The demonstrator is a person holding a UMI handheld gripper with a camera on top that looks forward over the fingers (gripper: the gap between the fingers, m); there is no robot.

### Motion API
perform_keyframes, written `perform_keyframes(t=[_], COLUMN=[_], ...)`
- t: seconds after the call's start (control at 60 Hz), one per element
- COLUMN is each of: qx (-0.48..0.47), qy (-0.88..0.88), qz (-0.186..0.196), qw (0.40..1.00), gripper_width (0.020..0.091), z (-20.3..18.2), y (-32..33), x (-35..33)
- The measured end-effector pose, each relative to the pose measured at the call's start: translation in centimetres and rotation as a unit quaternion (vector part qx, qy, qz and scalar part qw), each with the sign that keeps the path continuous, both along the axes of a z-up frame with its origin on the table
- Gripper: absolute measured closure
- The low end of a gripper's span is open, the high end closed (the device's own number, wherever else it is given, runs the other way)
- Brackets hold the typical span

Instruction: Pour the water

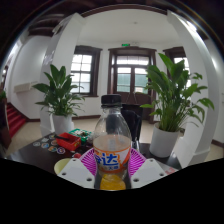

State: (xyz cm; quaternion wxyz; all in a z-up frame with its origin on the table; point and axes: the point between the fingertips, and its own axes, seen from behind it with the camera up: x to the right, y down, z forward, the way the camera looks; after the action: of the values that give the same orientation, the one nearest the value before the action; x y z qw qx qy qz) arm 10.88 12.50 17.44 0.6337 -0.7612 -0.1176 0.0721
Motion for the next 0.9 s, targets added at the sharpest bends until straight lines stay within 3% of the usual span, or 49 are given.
perform_keyframes(t=[0.25, 0.267, 0.283, 0.483, 0.517, 0.533, 0.55, 0.667, 0.8, 0.9], qx=[0.001, 0.008, 0.022, 0.023, 0.022, 0.022, 0.022, 0.018, 0.005, -0.010], qy=[0.013, 0.012, 0.016, 0.026, 0.030, 0.032, 0.034, 0.033, 0.044, 0.050], qz=[-0.008, -0.008, -0.009, -0.026, -0.030, -0.031, -0.034, -0.045, -0.067, -0.080], qw=[1.000, 1.000, 1.000, 0.999, 0.999, 0.999, 0.999, 0.998, 0.997, 0.995], gripper_width=[0.0742, 0.0707, 0.0746, 0.0745, 0.0725, 0.0656, 0.0672, 0.0585, 0.0362, 0.0287], z=[-5.1, -5.0, -4.6, -4.9, -4.8, -4.8, -4.8, -5.0, -4.9, -5.4], y=[0.8, 0.8, 1.0, 0.3, 0.1, 0.1, 0.1, 0.2, -1.6, -4.9], x=[-0.5, -0.4, -0.4, 0.3, 0.5, 0.6, 0.7, 0.6, 1.2, 1.6])
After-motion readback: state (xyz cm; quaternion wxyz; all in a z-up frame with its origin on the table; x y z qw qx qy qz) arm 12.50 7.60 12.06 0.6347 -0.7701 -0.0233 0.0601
